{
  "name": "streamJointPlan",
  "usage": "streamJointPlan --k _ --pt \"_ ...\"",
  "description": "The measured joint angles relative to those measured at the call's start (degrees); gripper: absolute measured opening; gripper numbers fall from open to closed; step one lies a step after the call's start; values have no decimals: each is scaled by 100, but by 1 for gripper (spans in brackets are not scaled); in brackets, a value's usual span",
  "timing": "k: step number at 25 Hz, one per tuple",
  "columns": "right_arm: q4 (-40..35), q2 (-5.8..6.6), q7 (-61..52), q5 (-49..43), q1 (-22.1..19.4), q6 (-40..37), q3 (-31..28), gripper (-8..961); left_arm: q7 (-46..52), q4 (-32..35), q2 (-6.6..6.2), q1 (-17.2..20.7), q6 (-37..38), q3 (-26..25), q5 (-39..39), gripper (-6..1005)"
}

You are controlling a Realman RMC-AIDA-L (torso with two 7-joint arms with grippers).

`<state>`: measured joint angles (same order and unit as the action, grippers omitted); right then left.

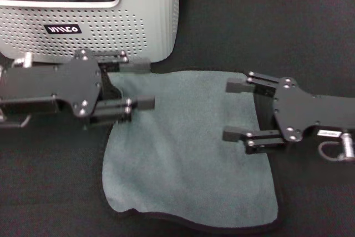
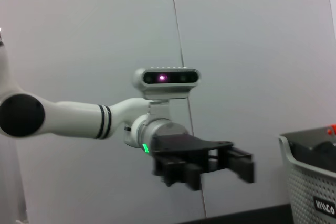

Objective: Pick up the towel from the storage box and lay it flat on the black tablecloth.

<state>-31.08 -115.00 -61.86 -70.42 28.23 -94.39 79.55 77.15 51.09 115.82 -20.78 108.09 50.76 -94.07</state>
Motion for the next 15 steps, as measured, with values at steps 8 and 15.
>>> streamJointPlan --k 8,15 --pt "70 -78 -78 -48 183 168 87 877 -1097 -806 -147 -67 438 -21 -18 601" --pt "140 -89 -93 -51 267 168 143 877 -1240 -906 -192 -37 418 -121 -19 603"
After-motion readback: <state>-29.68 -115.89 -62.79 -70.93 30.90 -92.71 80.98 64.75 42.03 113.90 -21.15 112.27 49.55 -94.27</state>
